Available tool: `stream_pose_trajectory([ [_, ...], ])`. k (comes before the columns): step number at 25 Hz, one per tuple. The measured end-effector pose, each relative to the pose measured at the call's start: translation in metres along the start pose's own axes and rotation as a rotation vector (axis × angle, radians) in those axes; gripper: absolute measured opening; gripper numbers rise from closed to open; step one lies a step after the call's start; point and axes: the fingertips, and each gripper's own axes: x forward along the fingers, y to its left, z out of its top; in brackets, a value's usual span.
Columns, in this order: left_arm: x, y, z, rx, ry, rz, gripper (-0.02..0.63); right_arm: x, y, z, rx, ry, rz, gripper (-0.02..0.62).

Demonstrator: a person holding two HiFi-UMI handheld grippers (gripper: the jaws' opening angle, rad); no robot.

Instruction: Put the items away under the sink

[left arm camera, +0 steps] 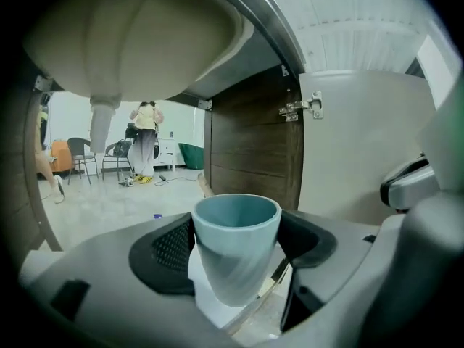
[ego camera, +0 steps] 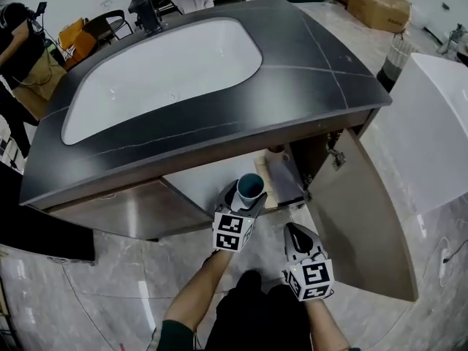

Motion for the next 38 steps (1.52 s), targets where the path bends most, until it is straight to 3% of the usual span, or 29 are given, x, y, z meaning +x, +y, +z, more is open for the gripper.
stream_pose_trajectory([
  [7,0.028,0.016,-0.047,-0.004,0.03,0.04,0.365,0.004,-0.002,-0.039,-0.006,0.022,0.029,0.043],
  [17,0.059,0.039,-0.069,-0.022,0.02,0.08,0.365,0.007,-0.006,-0.053,-0.029,0.031,0.043,0.043],
  [22,0.057,0.039,-0.076,-0.043,0.006,0.079,0.366,0.006,-0.008,-0.057,-0.005,0.025,0.038,0.043],
  [31,0.046,0.033,-0.095,-0.034,0.065,0.059,0.367,-0.005,-0.01,-0.056,0.012,0.018,0.022,0.043],
  [38,0.009,0.03,-0.106,-0.061,0.087,0.086,0.367,-0.008,-0.004,-0.06,0.033,0.028,0.023,0.043],
])
